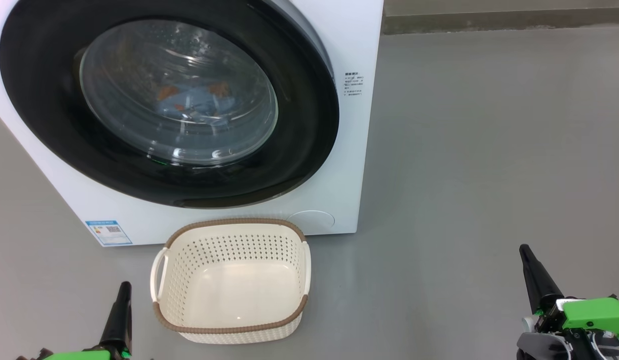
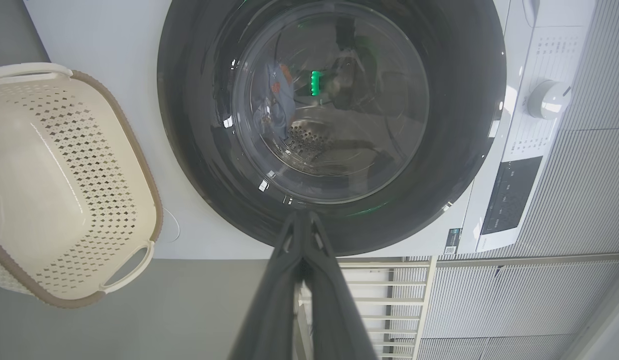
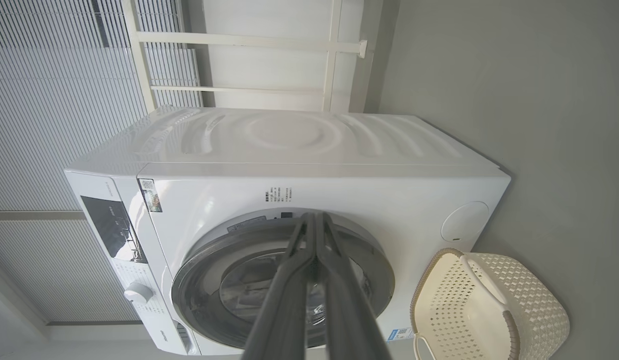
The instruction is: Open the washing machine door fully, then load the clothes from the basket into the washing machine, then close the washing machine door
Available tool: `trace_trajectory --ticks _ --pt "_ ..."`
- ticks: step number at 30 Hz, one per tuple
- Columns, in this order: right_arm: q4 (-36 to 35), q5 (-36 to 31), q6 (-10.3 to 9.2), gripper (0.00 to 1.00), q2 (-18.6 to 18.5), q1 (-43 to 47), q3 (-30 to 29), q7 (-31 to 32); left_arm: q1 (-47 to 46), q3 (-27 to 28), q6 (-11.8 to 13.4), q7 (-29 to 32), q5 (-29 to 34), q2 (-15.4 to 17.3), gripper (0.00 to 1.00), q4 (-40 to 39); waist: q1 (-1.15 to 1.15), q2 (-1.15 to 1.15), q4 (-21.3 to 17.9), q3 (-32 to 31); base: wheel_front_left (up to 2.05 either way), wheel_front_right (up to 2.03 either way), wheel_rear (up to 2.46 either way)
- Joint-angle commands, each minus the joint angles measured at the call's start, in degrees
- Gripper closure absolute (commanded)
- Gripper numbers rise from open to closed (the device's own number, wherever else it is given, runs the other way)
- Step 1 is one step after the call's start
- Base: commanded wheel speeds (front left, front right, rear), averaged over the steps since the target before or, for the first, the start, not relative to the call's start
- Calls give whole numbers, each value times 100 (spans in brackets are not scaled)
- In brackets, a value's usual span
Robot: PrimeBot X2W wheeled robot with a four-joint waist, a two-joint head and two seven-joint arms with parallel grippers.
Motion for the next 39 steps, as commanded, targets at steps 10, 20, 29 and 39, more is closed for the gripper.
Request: trace_trajectory --ticks 10,20,29,39 --pt "-183 129 10 100 -45 -288 94 44 -246 202 -14 37 -99 36 100 -184 0 0 1 0 0 0 0" --pt "-183 130 10 100 -44 -288 95 43 -246 201 -14 36 -99 36 100 -184 0 0 1 0 0 0 0" --pt "-183 131 10 100 -44 -288 95 42 -246 201 -14 36 -100 36 100 -184 0 0 1 0 0 0 0" --pt "-183 131 10 100 -44 -288 96 42 -246 201 -14 36 -100 36 100 -184 0 0 1 0 0 0 0"
